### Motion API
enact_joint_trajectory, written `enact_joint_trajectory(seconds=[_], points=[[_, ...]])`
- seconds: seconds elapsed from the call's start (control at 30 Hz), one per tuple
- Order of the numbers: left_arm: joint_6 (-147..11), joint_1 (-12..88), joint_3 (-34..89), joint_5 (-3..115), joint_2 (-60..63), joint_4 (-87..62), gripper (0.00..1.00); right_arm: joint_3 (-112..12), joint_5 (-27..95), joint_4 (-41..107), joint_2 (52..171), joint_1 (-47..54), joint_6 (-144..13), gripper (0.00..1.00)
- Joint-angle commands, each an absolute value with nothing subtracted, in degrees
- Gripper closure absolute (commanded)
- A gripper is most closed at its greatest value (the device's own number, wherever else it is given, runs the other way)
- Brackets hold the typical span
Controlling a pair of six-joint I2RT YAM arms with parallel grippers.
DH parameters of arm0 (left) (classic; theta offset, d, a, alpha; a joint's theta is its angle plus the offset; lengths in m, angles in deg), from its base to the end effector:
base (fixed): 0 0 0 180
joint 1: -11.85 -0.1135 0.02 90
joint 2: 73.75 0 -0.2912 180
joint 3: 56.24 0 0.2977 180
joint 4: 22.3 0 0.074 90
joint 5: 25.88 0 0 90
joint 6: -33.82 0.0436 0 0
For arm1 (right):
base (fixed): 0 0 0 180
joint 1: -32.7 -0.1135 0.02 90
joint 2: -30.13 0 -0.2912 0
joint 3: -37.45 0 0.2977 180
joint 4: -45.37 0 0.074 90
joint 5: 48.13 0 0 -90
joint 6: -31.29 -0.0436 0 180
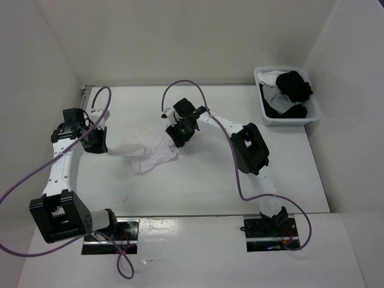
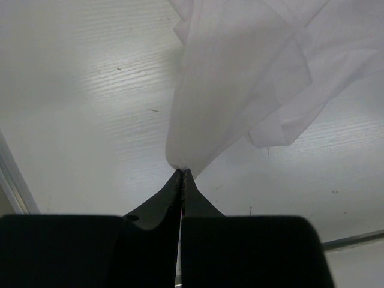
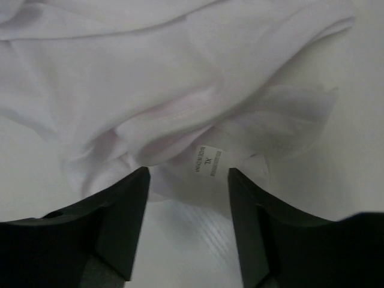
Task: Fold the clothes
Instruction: Flatten the tank top out
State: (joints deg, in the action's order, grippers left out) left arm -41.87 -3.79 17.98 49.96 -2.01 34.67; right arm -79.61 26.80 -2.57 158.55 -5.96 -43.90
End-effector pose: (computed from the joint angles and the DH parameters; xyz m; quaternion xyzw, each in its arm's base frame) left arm 0.2857 0.0689 0.3083 0.0266 0.9455 -0.0352 0.3227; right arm 0.4240 0.3537 0.1832 -0.4611 0.8382 0.1780 0.2306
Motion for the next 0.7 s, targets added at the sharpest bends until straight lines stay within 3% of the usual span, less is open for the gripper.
enact_joint_trajectory(seconds=[0.0,0.03,0.1,0.13,0.27,0.67], points=[[-40.09,-3.97,17.79,46.55,-0.72,35.38,1.00,-81.15,30.26,0.60,160.12,-5.89,-43.94,0.42],[-40.09,-3.97,17.79,45.67,-0.10,35.38,1.00,-80.62,30.88,1.13,160.64,-5.89,-43.94,0.56],[-40.09,-3.97,17.79,44.35,0.68,35.38,1.00,-78.88,31.94,1.83,160.65,-5.89,-43.41,0.70],[-40.09,-3.97,18.57,44.34,1.48,35.38,1.00,-78.08,32.89,2.88,160.04,-5.89,-43.41,0.82],[-40.09,-3.97,19.81,42.24,3.50,35.38,1.00,-74.21,35.01,4.74,157.84,-3.87,-42.89,1.00],[-40.70,-2.40,24.56,38.89,11.32,35.91,1.00,-59.18,42.75,3.07,144.93,8.52,-39.29,1.00]])
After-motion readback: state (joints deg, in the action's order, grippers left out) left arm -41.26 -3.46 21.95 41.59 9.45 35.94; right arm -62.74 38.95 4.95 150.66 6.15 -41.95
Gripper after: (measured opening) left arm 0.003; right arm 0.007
